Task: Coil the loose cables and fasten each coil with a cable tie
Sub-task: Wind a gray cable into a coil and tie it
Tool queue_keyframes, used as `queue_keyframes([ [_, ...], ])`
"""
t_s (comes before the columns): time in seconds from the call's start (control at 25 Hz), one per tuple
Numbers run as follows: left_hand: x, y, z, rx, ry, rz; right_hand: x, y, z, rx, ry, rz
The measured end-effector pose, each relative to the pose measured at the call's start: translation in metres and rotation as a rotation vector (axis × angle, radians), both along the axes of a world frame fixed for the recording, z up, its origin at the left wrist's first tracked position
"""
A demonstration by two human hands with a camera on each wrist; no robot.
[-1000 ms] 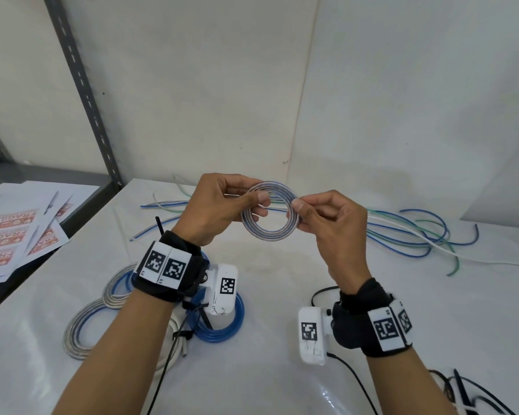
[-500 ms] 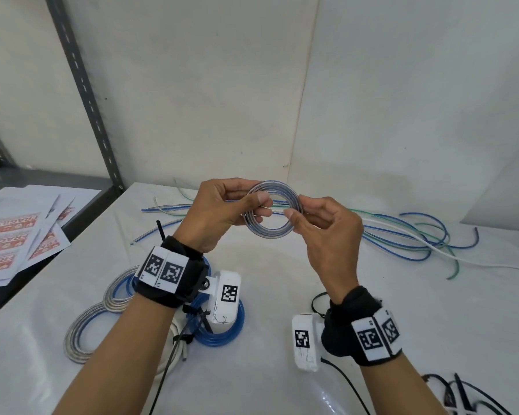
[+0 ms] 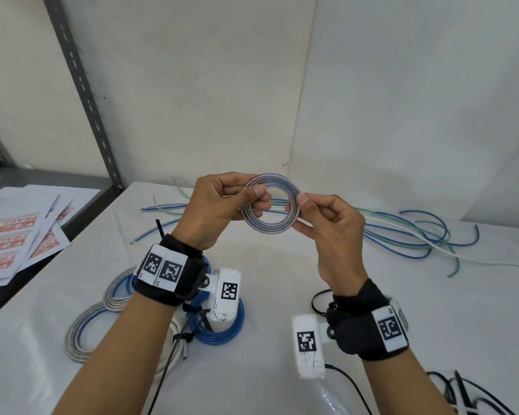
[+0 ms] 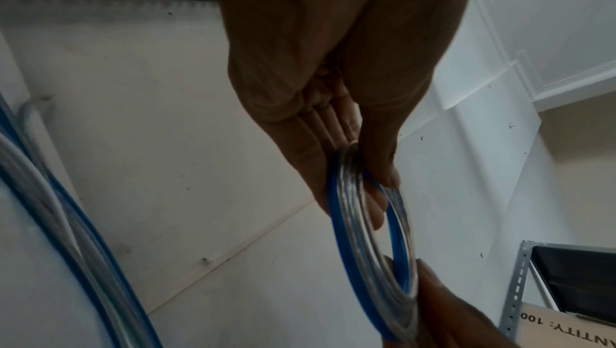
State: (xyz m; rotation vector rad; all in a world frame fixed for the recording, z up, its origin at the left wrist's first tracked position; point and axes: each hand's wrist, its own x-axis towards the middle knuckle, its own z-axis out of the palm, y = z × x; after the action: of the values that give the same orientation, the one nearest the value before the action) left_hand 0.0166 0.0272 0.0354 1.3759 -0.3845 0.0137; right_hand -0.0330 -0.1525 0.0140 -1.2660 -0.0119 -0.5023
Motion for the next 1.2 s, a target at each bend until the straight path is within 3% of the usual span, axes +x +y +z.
queue_keyframes([
  [0.12,-0.001,0.0,0.001,-0.002,-0.013,-0.008,0.001,0.001,0.001,0.017,0.01,-0.05],
  [0.4,-0.004,0.001,0.004,0.003,0.014,-0.032,0.0,-0.004,0.004,-0.093,-0.099,0.044],
  [0.48,-0.005,0.007,0.008,0.115,-0.01,-0.07,0.0,-0.012,0.007,-0.162,-0.118,0.067],
  [0.64,-0.005,0.02,0.014,0.585,-0.146,-0.153,0.0,-0.028,0.007,-0.477,-0.068,0.197],
  [0.72,-0.008,0.018,0.015,0.711,-0.152,-0.169,0.001,-0.031,0.006,-0.545,-0.043,0.217],
  [0.92,-0.008,0.015,0.014,0.805,-0.274,-0.032,-0.003,-0.027,0.01,-0.662,-0.045,0.166],
  [1.08,-0.007,0.015,0.015,0.841,-0.33,-0.021,-0.005,-0.028,0.013,-0.774,-0.026,0.114],
  [1.2,-0.005,0.011,0.012,0.926,-0.376,0.0,-0.009,-0.02,0.011,-1.136,-0.016,-0.05],
])
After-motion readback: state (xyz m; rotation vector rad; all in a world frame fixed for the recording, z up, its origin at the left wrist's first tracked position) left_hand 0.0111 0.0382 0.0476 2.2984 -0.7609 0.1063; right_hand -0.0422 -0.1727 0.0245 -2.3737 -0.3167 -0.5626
